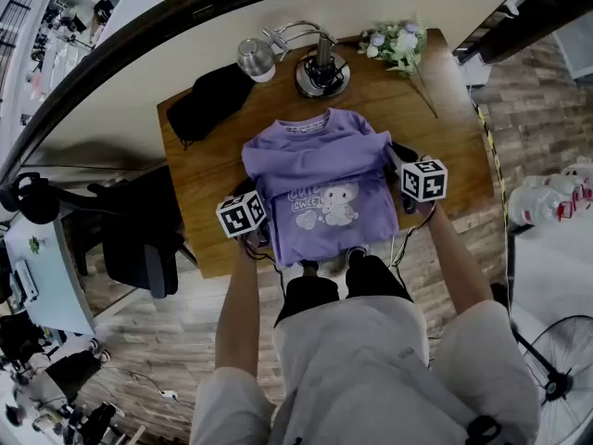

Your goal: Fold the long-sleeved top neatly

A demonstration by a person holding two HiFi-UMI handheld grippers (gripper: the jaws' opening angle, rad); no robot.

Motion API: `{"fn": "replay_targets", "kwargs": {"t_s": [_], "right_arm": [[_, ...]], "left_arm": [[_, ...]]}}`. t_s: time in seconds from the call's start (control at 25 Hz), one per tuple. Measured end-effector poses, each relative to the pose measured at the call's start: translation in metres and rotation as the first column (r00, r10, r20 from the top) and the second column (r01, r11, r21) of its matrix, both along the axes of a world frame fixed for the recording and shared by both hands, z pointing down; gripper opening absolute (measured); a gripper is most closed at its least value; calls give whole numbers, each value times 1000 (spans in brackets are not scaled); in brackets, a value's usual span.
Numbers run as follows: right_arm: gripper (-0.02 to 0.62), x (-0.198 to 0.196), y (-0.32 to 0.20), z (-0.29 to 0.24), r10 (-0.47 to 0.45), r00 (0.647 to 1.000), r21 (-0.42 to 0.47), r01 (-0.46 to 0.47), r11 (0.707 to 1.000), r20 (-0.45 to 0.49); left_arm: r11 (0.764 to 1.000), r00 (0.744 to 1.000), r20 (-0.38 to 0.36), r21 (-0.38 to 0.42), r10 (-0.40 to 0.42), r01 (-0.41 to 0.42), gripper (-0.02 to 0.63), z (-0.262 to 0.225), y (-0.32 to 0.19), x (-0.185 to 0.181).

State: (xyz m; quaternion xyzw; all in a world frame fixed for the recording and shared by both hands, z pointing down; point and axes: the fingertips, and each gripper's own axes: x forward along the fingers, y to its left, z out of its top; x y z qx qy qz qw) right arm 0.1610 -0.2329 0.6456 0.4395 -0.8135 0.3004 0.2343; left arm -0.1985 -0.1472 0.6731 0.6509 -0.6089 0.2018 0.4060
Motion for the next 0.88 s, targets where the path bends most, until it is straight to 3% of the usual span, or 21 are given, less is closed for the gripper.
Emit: {"fn": "replay_targets", "kwargs": {"t_s": [0.16,0.32,0.44,0.48,0.56,0.68,0.76,0.88], "right_arm": [[35,-11,5,-10,-80,996,30,79,996,40],[58,-11,15,12,-168,984,-51,165,985,-61],[95,-3,5,10,-146,987,-31,145,989,-64],[112,0,-2,6,-130,991,-17,129,991,-32],[218,-3,-14,-2,-128,991,0,128,992,38],[284,-13,-27,-18,-161,982,20,159,987,104],[308,-19,-32,-27,-212,970,23,210,977,120],[360,-37,-32,-28,-315,940,-2,318,948,130]], "left_arm": [[999,999,-34,42,19,-18,63,-9,-3,-7],[1000,1000,-30,-21,8,-8,58,3,5,-22],[999,999,-42,-36,-19,18,76,6,4,-29],[999,999,-43,-23,-24,23,104,3,1,-31],[999,999,-42,21,-25,26,147,-8,-4,-38],[995,999,-47,94,-19,23,204,-26,-5,-47],[991,998,-59,127,-23,31,206,-33,-4,-53],[988,986,-167,145,-23,48,231,-32,-7,-54]]}}
